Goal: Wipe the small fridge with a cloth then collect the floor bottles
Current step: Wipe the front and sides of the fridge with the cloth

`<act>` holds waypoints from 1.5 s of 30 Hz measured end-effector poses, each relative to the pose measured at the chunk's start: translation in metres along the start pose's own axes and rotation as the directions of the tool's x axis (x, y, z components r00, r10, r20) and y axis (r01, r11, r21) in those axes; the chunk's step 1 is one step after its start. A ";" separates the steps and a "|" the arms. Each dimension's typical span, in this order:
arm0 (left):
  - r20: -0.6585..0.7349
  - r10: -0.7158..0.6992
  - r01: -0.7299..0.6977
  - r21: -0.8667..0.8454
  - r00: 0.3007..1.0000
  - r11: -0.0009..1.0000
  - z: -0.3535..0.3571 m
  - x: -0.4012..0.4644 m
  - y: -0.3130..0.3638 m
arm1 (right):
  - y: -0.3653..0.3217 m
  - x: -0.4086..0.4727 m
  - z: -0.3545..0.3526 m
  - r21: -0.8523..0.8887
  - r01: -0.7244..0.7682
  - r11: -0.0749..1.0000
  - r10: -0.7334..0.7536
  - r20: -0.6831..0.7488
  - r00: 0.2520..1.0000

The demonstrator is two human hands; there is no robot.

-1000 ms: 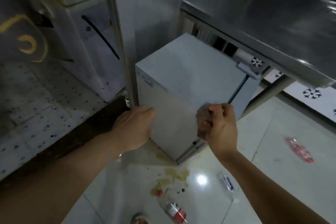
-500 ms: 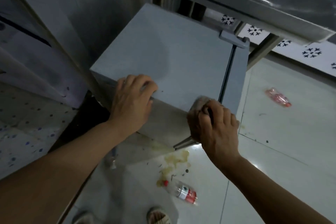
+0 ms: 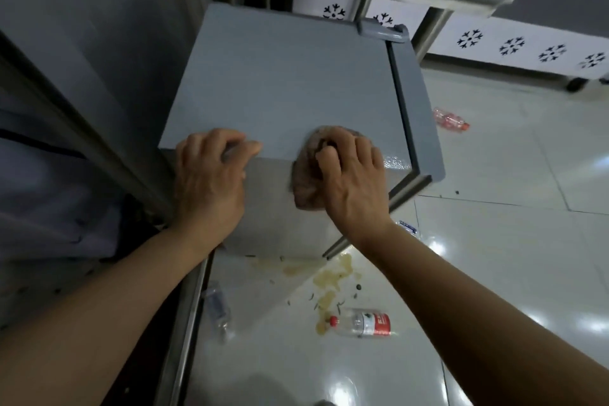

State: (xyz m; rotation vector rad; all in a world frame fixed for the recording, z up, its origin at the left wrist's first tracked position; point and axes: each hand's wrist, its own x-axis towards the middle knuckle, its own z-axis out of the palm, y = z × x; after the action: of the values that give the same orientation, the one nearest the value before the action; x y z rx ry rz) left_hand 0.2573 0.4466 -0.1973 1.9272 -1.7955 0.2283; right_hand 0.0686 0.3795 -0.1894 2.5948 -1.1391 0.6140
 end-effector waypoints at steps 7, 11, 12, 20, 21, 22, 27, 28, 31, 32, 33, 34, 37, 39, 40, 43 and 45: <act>-0.098 0.008 -0.006 0.020 0.995 1.000 0.015 -0.004 -0.002 | 0.088 -0.057 -0.013 -0.147 -0.045 0.988 0.023 -0.150 0.988; -0.156 -0.008 0.012 0.023 0.988 1.000 0.023 -0.005 0.000 | 0.098 -0.062 -0.001 -0.130 -0.015 0.991 -0.020 -0.259 0.966; -0.173 -0.004 0.008 0.020 0.985 1.000 0.026 -0.005 0.000 | 0.096 -0.063 0.004 -0.127 -0.004 0.992 -0.032 -0.283 0.958; -0.369 0.071 -0.070 0.017 0.927 0.997 0.052 -0.006 -0.013 | 0.091 -0.074 0.045 -0.159 0.002 0.987 -0.095 -0.583 0.807; -0.402 0.078 -0.079 0.015 0.912 0.997 0.056 -0.006 -0.013 | 0.089 -0.077 0.053 -0.169 -0.010 0.986 -0.095 -0.605 0.791; -0.436 0.085 -0.085 0.019 0.896 0.996 0.058 -0.006 -0.014 | 0.087 -0.082 0.063 -0.174 -0.015 0.985 -0.096 -0.616 0.782; -0.548 0.133 -0.106 0.080 0.826 0.991 0.066 -0.005 -0.014 | 0.069 -0.130 0.139 -0.229 0.039 0.973 -0.150 -0.490 0.859; -0.564 0.141 -0.109 0.089 0.814 0.990 0.068 -0.004 -0.015 | 0.068 -0.136 0.150 -0.243 0.041 0.969 -0.154 -0.468 0.870; -0.613 0.163 -0.119 0.111 0.773 0.987 0.073 -0.004 -0.016 | 0.069 -0.132 0.156 -0.223 0.034 0.974 -0.142 -0.488 0.862; -0.626 0.173 -0.128 0.117 0.761 0.985 0.075 -0.004 -0.016 | 0.069 -0.125 0.150 -0.197 0.033 0.980 -0.131 -0.509 0.851; -0.639 0.184 -0.136 0.124 0.747 0.983 0.077 -0.004 -0.017 | 0.069 -0.115 0.141 -0.159 0.026 0.987 -0.109 -0.538 0.836; -0.652 0.194 -0.141 0.134 0.733 0.981 0.078 -0.003 -0.018 | 0.068 -0.103 0.131 -0.115 0.015 0.993 -0.079 -0.576 0.813; -0.685 0.199 -0.135 0.147 0.701 0.980 0.080 0.000 -0.019 | 0.062 -0.065 0.096 -0.043 -0.039 0.998 -0.005 -0.730 0.683; -0.702 0.204 -0.144 0.145 0.682 0.979 0.082 0.001 -0.020 | 0.059 -0.045 0.083 -0.043 -0.102 0.994 0.025 -0.812 0.583; -0.708 0.215 -0.156 0.148 0.673 0.977 0.083 0.001 -0.022 | 0.056 -0.040 0.084 -0.045 -0.132 0.990 0.034 -0.838 0.544; -0.703 0.246 -0.180 0.167 0.667 0.969 0.084 0.002 -0.026 | 0.042 -0.045 0.114 -0.032 -0.106 0.994 0.035 -0.822 0.569; -0.684 0.251 -0.185 0.169 0.685 0.968 0.082 0.001 -0.027 | 0.031 -0.067 0.152 -0.148 -0.004 0.989 -0.103 -0.706 0.701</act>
State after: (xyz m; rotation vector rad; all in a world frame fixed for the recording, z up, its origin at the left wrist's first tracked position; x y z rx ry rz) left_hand 0.2666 0.4086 -0.2744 1.3655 -1.4700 1.0013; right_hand 0.0467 0.3443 -0.3535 1.9312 -0.7920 1.3242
